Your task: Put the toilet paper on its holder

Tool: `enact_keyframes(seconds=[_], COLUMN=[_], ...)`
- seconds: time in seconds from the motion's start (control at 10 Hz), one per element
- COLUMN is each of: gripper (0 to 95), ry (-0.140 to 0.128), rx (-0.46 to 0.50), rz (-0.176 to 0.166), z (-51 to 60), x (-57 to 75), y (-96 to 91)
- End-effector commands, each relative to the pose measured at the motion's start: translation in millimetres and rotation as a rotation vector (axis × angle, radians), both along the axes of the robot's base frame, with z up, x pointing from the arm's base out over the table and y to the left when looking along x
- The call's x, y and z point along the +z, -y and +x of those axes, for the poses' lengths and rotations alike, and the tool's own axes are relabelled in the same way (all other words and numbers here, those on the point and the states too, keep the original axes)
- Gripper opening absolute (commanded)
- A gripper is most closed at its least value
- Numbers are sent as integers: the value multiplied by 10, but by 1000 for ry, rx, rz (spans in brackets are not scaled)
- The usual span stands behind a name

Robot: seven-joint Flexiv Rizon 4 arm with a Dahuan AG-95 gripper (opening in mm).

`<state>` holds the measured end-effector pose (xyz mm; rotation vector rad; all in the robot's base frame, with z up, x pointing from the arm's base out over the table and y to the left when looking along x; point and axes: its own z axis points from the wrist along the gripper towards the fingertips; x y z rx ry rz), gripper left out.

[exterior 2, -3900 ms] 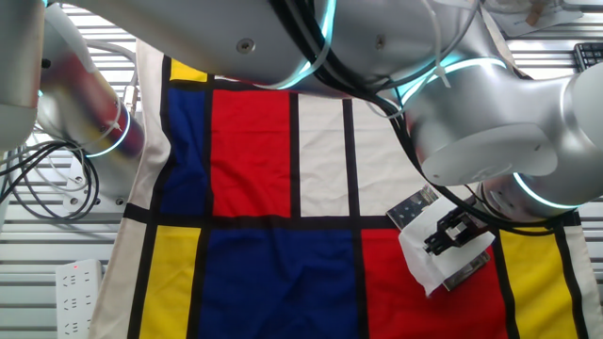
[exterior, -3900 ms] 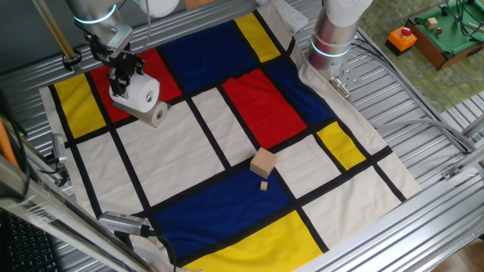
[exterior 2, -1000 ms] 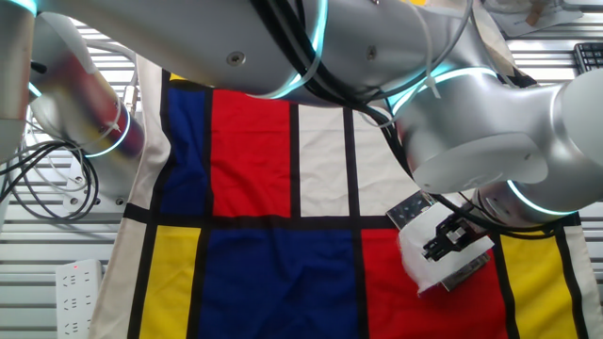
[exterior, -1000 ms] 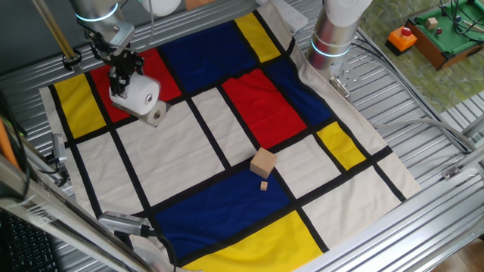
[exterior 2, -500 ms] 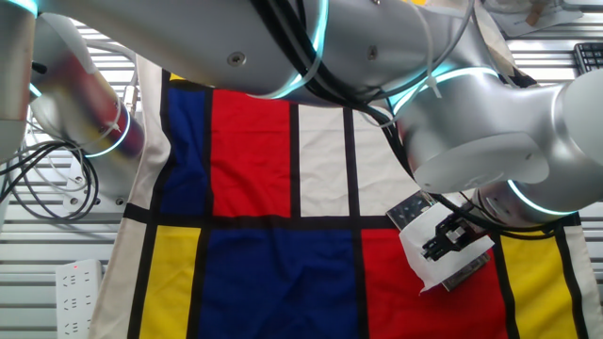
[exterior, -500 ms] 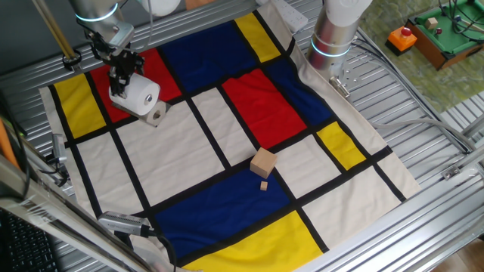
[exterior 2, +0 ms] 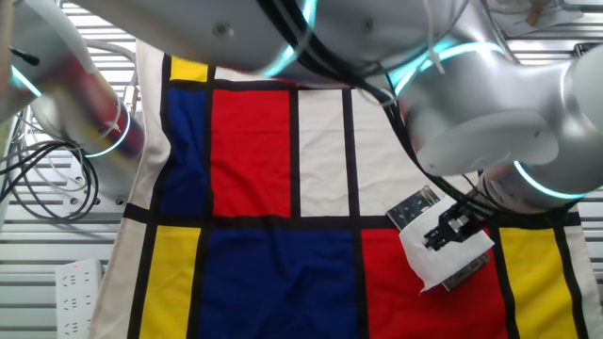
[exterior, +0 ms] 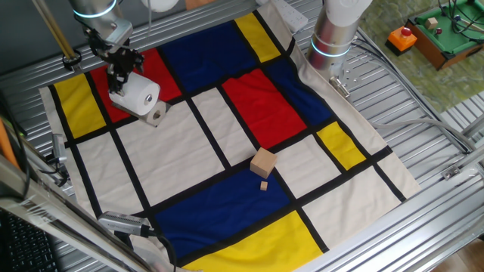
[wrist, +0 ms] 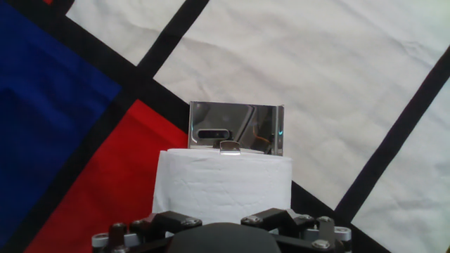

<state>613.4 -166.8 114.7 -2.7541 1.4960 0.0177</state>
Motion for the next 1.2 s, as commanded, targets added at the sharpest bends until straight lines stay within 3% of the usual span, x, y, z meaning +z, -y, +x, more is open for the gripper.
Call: enact_keyframes(seconds=[0.1,0.3,0.5,0.6,0.8,0.9,1.2], gripper=[950,950,950,950,950,760,760], ry=[19,14,15,12,-9,-15,-35], rx=[-298,-508,-799,-1060,-1386,-1498,-1805], rz=[1,17,79,109,128,133,112], z=[-92,-163,-305,-430,-588,-632,-734], x=[232,353,375,380,421,425,394], y=[-92,-215,-353,-430,-556,-623,-966])
